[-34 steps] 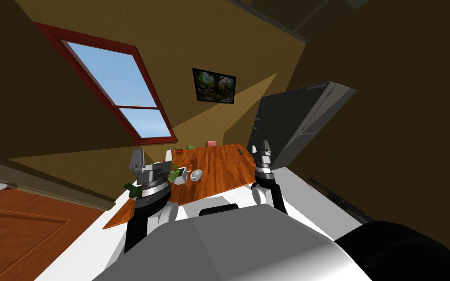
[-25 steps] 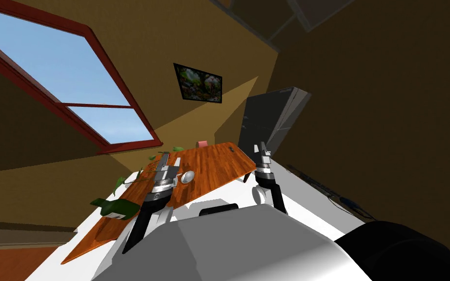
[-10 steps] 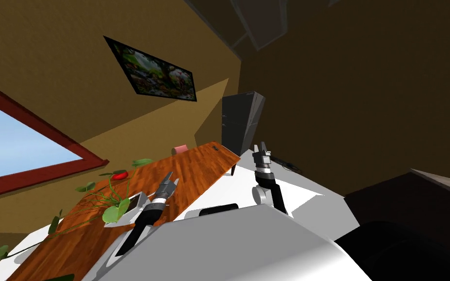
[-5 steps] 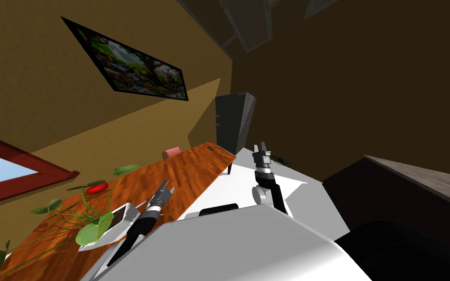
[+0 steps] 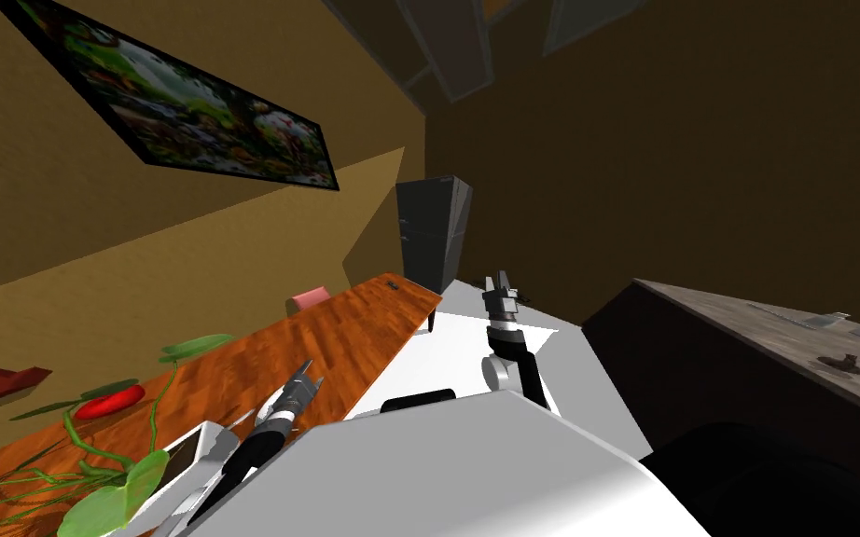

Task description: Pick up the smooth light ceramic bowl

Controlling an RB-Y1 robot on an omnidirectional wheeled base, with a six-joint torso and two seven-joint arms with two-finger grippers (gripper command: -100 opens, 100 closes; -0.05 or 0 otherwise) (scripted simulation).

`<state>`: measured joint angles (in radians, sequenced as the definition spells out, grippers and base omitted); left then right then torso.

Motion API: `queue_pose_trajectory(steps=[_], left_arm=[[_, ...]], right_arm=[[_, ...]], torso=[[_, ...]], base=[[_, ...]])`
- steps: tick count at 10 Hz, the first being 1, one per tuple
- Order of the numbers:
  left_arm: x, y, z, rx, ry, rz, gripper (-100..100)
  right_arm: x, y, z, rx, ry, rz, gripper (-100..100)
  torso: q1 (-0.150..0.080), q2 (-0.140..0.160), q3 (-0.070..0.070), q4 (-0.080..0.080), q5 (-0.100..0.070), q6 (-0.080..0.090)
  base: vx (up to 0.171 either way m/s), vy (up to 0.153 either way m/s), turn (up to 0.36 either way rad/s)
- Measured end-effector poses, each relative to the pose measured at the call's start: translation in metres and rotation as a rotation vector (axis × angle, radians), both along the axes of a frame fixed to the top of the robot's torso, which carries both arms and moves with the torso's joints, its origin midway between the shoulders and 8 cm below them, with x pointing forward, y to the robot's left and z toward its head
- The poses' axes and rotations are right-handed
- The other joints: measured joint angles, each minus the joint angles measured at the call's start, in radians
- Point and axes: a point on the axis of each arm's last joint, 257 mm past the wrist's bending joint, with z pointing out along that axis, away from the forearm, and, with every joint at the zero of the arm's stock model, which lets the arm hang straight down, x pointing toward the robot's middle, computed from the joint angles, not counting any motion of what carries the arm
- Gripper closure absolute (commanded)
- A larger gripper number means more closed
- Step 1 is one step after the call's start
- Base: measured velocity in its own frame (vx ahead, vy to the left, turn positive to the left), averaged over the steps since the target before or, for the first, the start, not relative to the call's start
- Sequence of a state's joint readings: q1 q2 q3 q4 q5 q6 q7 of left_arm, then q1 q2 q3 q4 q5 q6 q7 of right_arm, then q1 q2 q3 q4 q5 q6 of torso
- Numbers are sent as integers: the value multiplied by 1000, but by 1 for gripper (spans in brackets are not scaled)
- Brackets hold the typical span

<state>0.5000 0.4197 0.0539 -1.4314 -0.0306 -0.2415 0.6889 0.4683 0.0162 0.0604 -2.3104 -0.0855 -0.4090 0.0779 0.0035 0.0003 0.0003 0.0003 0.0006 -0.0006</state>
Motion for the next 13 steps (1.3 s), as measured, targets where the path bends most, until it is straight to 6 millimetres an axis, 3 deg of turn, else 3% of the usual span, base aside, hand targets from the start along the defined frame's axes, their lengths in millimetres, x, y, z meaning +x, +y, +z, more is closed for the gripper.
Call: queue_pose_trajectory(steps=[4, 6, 9, 13], left_arm=[[-46, 32, -54, -51, 140, 95, -100], [-85, 56, -85, -95, 233, 180, -100], [-132, 75, -118, -139, 335, 280, -100], [-174, 94, -137, -169, 414, 366, -100]], right_arm=[[0, 0, 0, 0, 0, 0, 0], [0, 0, 0, 0, 0, 0, 0], [0, 0, 0, 0, 0, 0, 0], [0, 0, 0, 0, 0, 0, 0]], torso=[[0, 0, 0, 0, 0, 0], [2, 0, 0, 0, 0, 0], [1, 0, 0, 0, 0, 0], [-1, -1, -1, 0, 0, -2]], base=[[-14, 28, -294], [-20, 52, -282], [-17, 38, -246], [-8, 22, -126]])
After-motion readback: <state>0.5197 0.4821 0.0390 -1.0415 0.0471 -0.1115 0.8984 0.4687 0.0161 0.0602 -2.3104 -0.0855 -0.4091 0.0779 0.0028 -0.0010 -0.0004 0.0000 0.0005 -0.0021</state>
